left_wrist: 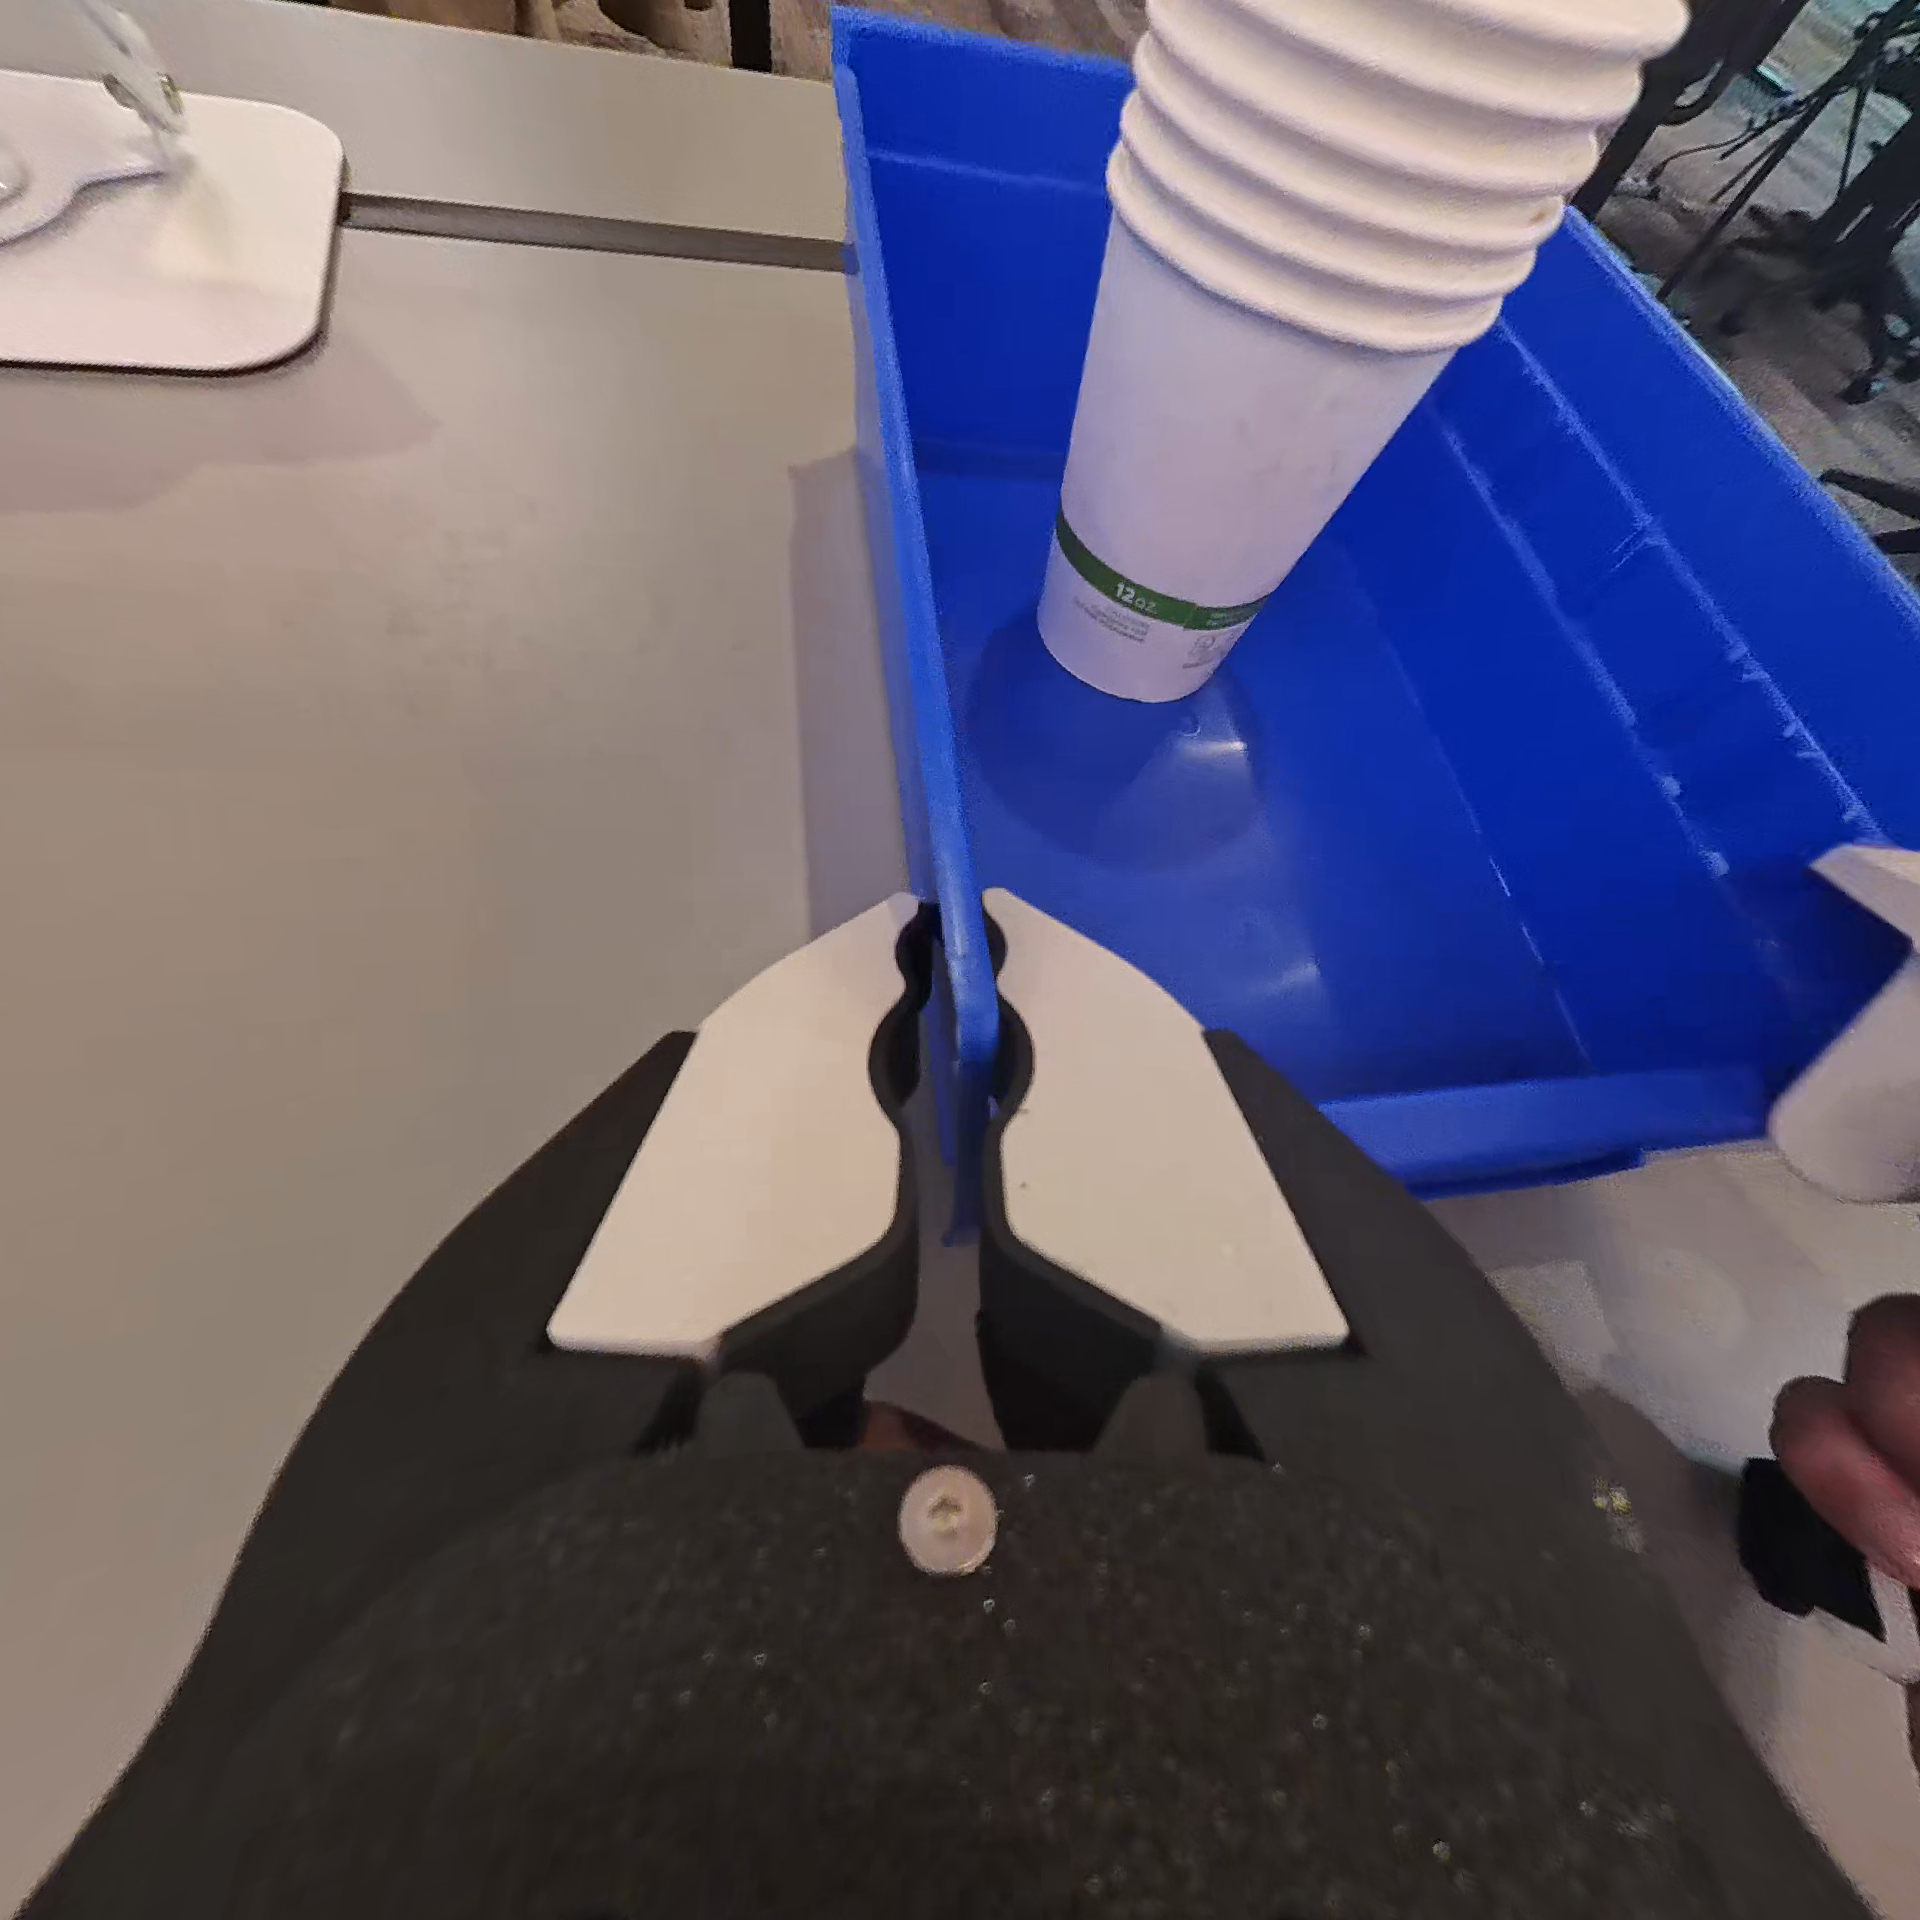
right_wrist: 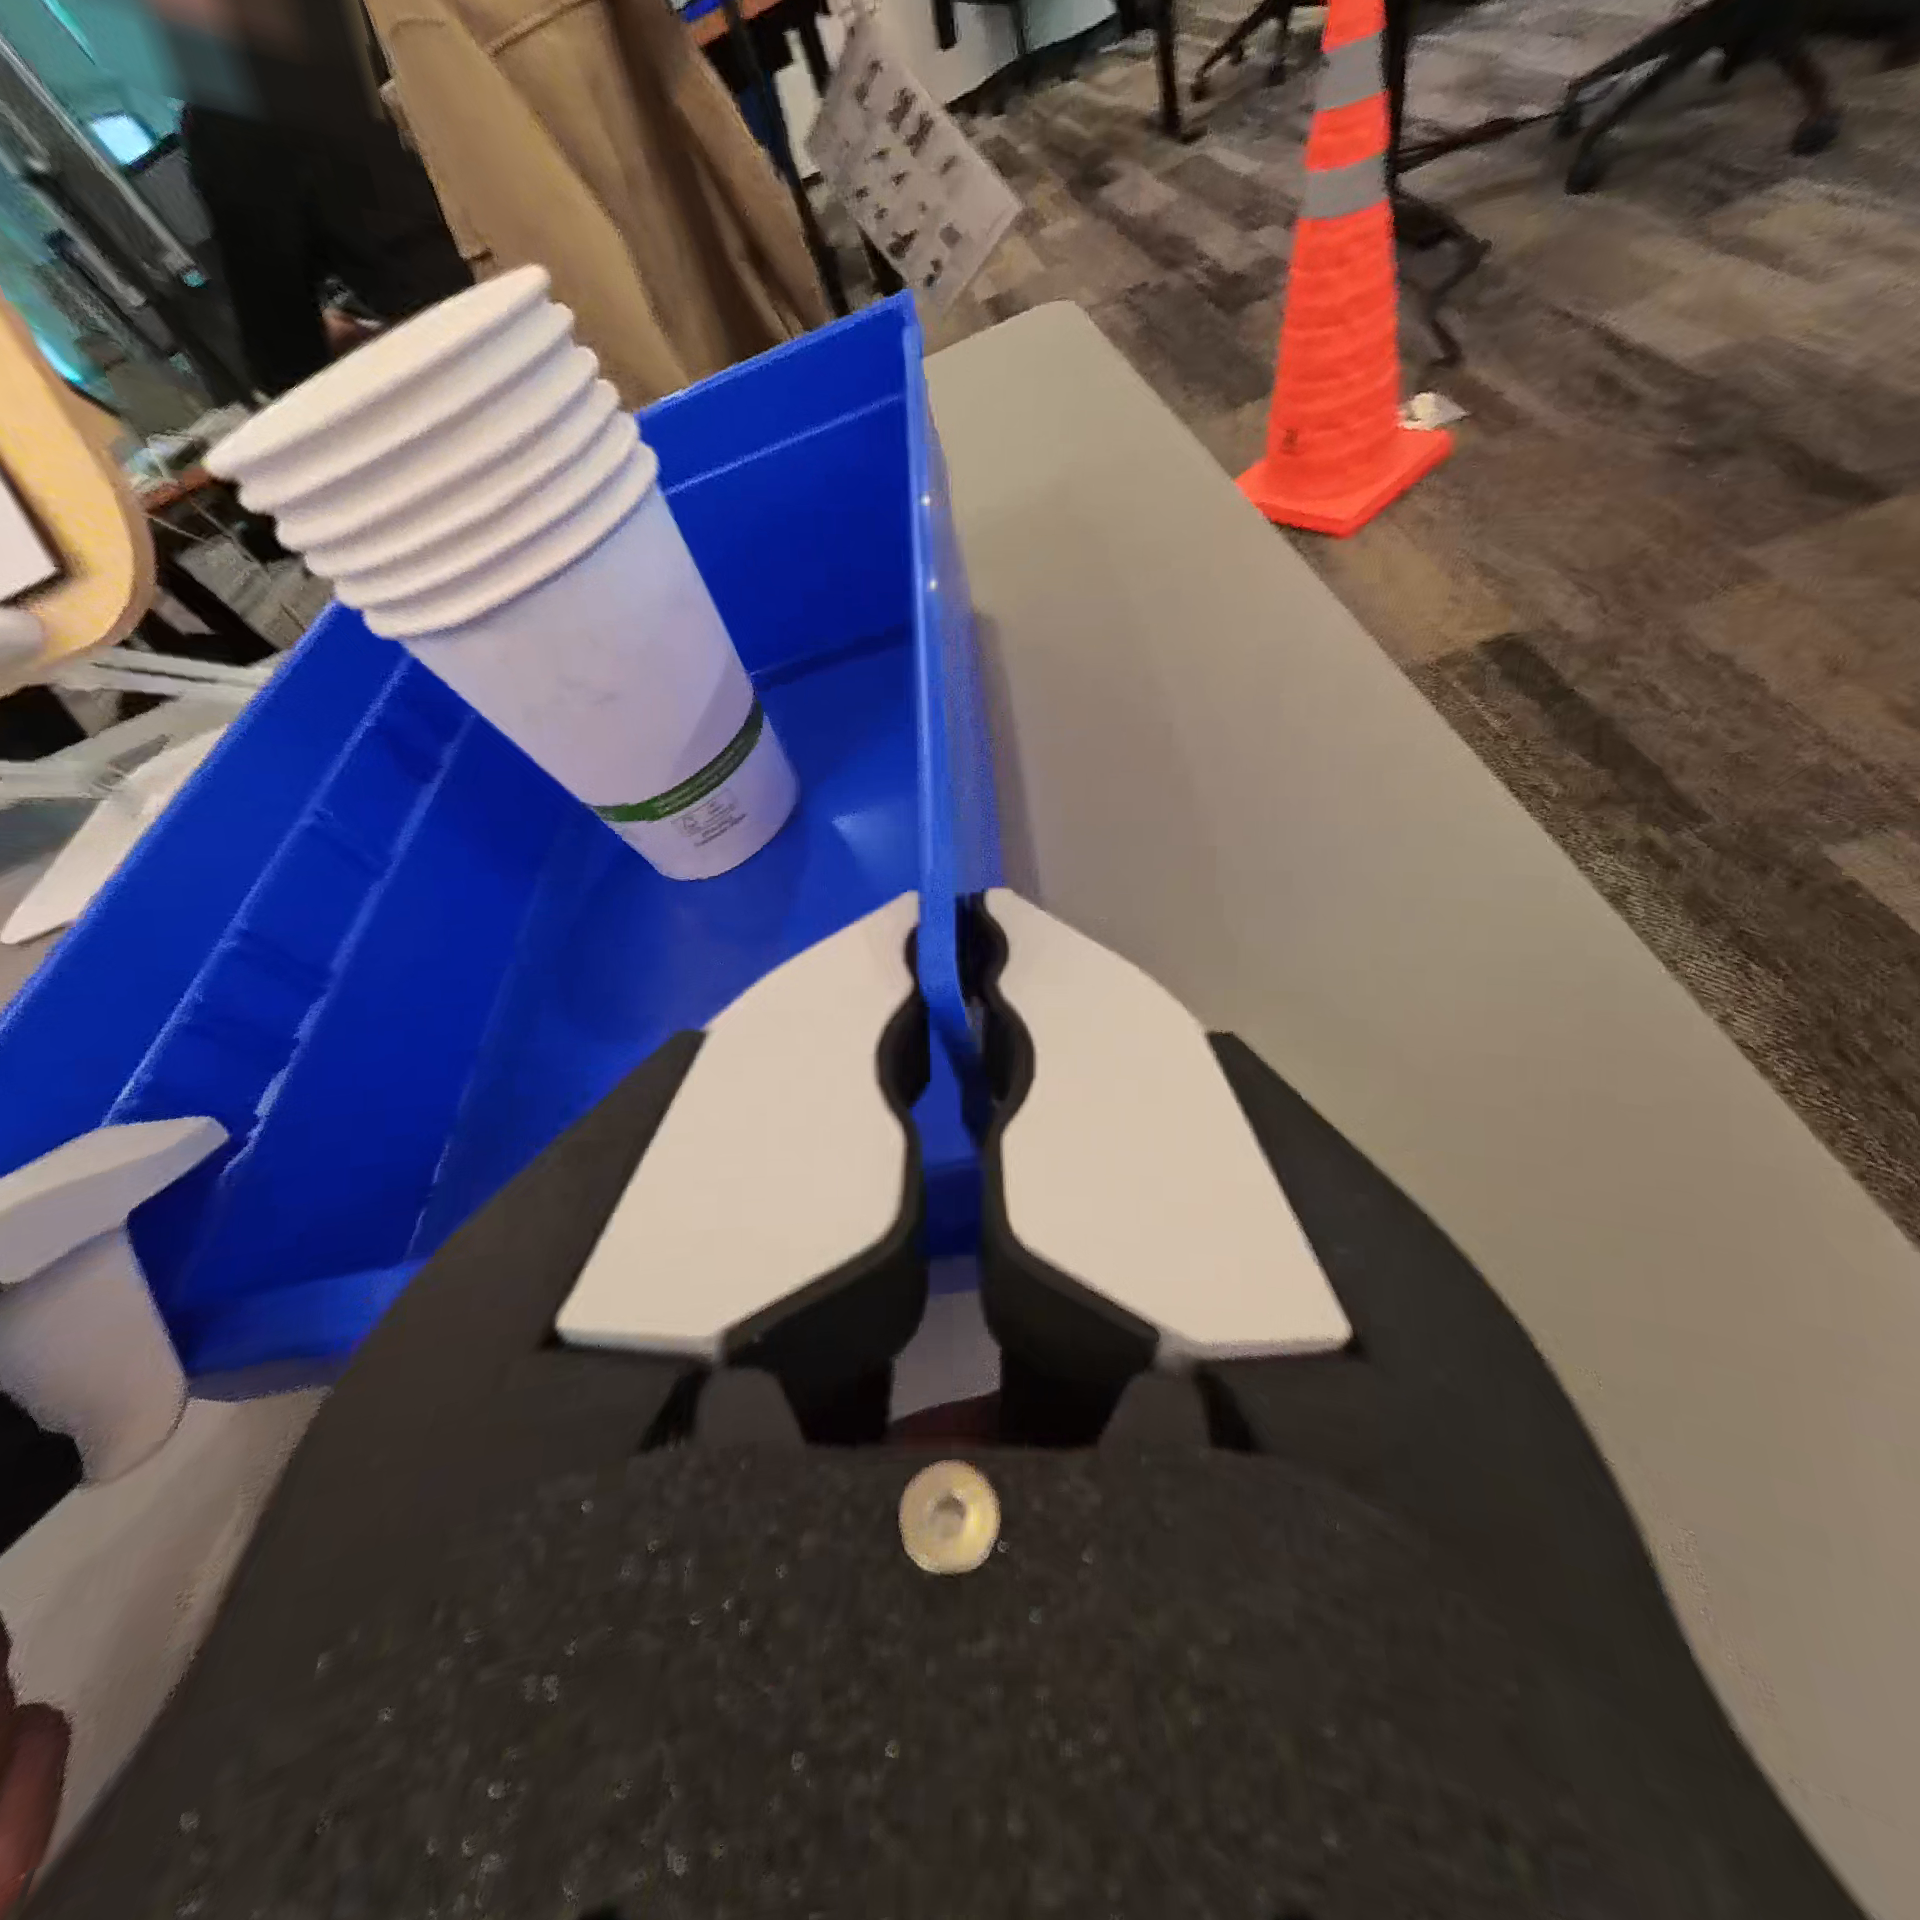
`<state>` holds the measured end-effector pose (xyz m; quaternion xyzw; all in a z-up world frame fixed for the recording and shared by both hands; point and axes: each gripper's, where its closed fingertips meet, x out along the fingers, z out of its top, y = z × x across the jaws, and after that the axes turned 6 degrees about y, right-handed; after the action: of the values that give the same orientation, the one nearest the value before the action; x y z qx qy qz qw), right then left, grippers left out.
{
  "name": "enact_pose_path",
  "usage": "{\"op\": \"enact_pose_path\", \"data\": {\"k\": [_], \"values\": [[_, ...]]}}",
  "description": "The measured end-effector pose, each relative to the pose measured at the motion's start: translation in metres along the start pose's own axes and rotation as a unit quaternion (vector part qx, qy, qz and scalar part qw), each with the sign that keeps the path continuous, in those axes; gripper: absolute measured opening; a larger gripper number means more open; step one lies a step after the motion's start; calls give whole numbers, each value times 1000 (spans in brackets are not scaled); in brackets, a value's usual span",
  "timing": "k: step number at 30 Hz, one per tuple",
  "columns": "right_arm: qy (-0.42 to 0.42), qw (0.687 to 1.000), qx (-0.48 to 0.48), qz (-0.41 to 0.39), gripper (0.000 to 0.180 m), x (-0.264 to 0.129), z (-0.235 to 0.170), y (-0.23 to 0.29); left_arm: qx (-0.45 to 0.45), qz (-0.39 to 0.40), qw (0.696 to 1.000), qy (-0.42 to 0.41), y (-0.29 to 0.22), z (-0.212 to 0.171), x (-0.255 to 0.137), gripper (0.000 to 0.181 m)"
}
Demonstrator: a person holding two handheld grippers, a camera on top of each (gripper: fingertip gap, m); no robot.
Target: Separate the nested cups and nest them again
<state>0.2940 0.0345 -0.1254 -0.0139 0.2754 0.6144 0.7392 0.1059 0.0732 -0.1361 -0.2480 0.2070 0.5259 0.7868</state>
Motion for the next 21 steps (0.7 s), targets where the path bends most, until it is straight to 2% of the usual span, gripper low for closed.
{"op": "enact_pose_path", "data": {"k": [6, 10, 16, 21], "values": [[-10, 999, -16, -40, 3, -26, -18, 29, 14, 19, 1000, -10, 28, -4, -18, 2], [-11, 998, -41, -35, 3, -41, -31, 68, 12, 26, 999, -22, 61, -5, -43, 2], [-9, 998, -62, 22, 3, -47, -66, 166, 13, 85, 995, -53, 151, 2, -99, 2], [10, 991, -103, 82, 3, -39, -94, 256, -16, 144, 988, -57, 240, -11, -141, 2]]}}
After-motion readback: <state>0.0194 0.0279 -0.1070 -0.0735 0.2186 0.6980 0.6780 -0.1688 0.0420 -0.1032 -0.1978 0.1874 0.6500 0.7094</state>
